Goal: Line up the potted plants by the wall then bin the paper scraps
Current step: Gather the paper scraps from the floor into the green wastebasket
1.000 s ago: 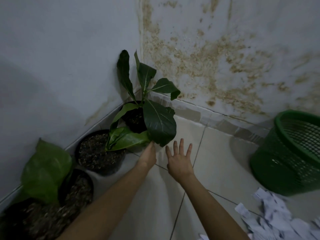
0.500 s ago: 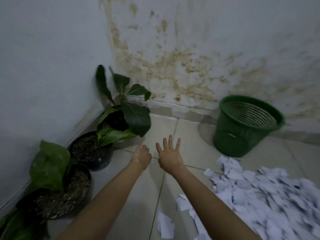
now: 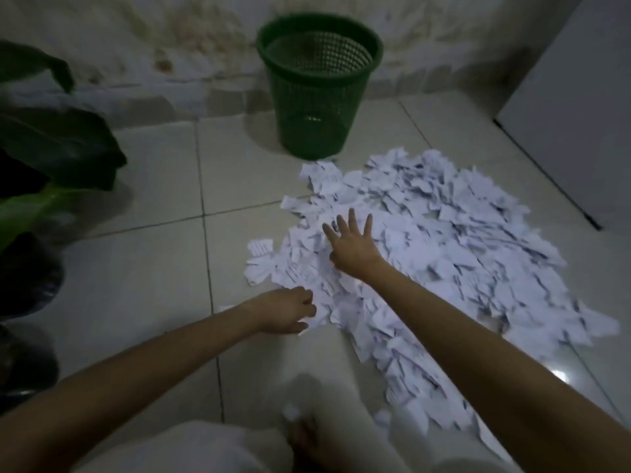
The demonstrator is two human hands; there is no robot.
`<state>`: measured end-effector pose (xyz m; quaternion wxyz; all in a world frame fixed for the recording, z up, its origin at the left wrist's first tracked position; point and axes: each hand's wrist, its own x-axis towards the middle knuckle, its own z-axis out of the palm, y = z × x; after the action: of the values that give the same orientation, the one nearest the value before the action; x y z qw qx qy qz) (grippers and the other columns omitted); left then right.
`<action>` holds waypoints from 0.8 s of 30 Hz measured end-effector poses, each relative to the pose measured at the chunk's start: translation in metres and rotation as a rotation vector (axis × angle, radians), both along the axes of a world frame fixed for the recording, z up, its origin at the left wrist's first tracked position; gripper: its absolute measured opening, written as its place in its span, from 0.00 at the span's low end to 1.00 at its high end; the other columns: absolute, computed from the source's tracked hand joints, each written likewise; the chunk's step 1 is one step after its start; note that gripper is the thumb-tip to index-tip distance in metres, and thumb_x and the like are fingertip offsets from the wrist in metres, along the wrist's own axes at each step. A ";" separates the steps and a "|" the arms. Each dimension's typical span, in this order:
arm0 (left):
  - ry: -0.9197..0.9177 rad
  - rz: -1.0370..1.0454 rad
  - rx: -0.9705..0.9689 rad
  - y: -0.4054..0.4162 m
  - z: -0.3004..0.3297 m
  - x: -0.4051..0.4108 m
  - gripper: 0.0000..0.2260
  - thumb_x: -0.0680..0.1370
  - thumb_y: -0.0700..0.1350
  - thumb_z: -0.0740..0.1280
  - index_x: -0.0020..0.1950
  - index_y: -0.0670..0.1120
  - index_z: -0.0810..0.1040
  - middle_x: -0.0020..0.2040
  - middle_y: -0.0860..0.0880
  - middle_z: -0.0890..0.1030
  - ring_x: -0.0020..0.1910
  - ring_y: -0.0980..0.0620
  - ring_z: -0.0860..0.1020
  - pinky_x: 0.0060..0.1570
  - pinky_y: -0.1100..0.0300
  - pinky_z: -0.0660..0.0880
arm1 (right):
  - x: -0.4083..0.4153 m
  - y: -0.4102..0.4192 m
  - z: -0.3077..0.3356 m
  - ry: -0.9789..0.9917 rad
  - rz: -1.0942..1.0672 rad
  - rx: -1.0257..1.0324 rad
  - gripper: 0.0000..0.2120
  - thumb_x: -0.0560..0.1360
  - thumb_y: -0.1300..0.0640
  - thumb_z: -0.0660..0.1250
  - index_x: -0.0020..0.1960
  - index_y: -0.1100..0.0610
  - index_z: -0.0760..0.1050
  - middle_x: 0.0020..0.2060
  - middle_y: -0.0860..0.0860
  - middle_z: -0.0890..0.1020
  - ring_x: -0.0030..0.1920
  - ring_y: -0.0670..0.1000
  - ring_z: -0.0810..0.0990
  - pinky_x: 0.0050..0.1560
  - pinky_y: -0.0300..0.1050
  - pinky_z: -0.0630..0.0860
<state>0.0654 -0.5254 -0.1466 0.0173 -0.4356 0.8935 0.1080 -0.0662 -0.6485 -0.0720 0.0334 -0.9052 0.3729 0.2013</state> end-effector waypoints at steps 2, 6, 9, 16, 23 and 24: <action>0.001 -0.001 -0.010 -0.008 0.003 -0.002 0.16 0.69 0.50 0.57 0.39 0.43 0.81 0.33 0.45 0.79 0.29 0.48 0.79 0.24 0.68 0.72 | -0.014 0.001 -0.005 -0.027 -0.028 0.023 0.28 0.80 0.57 0.53 0.77 0.57 0.47 0.76 0.60 0.50 0.76 0.63 0.44 0.71 0.68 0.40; 0.062 0.040 0.040 -0.017 0.009 0.002 0.15 0.70 0.49 0.56 0.39 0.43 0.80 0.34 0.44 0.79 0.29 0.47 0.79 0.25 0.65 0.75 | -0.027 0.022 -0.015 -0.215 0.057 0.114 0.22 0.78 0.58 0.58 0.71 0.61 0.63 0.67 0.62 0.67 0.69 0.60 0.62 0.68 0.56 0.63; 0.085 0.195 0.256 -0.013 0.021 -0.002 0.17 0.75 0.49 0.56 0.47 0.38 0.79 0.44 0.39 0.80 0.42 0.44 0.78 0.38 0.58 0.75 | -0.027 0.045 -0.025 -0.253 0.145 0.273 0.19 0.78 0.55 0.59 0.66 0.63 0.69 0.59 0.62 0.73 0.62 0.59 0.67 0.59 0.52 0.68; 0.020 0.296 1.114 0.016 0.035 -0.014 0.13 0.74 0.51 0.70 0.50 0.43 0.80 0.38 0.51 0.83 0.35 0.56 0.78 0.44 0.64 0.74 | -0.017 0.050 -0.034 -0.239 0.170 0.149 0.19 0.78 0.56 0.56 0.67 0.62 0.67 0.60 0.61 0.71 0.62 0.59 0.67 0.53 0.51 0.68; 0.120 0.275 1.354 0.039 0.015 -0.038 0.12 0.77 0.43 0.66 0.55 0.35 0.77 0.47 0.38 0.83 0.25 0.64 0.79 0.32 0.70 0.75 | -0.016 0.049 -0.034 -0.197 0.229 0.070 0.19 0.79 0.56 0.55 0.68 0.60 0.65 0.61 0.59 0.71 0.62 0.58 0.67 0.56 0.50 0.67; 0.143 0.287 1.357 0.037 0.017 -0.037 0.10 0.78 0.42 0.65 0.54 0.35 0.77 0.50 0.34 0.82 0.25 0.64 0.79 0.31 0.70 0.75 | -0.015 0.049 -0.034 -0.198 0.229 0.064 0.19 0.79 0.56 0.55 0.68 0.60 0.65 0.61 0.59 0.71 0.62 0.58 0.67 0.56 0.50 0.67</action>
<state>0.0286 -0.4879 -0.1299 0.2123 -0.4340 0.5612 0.6720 -0.0815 -0.5998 -0.1058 0.0755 -0.9557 0.2555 0.1253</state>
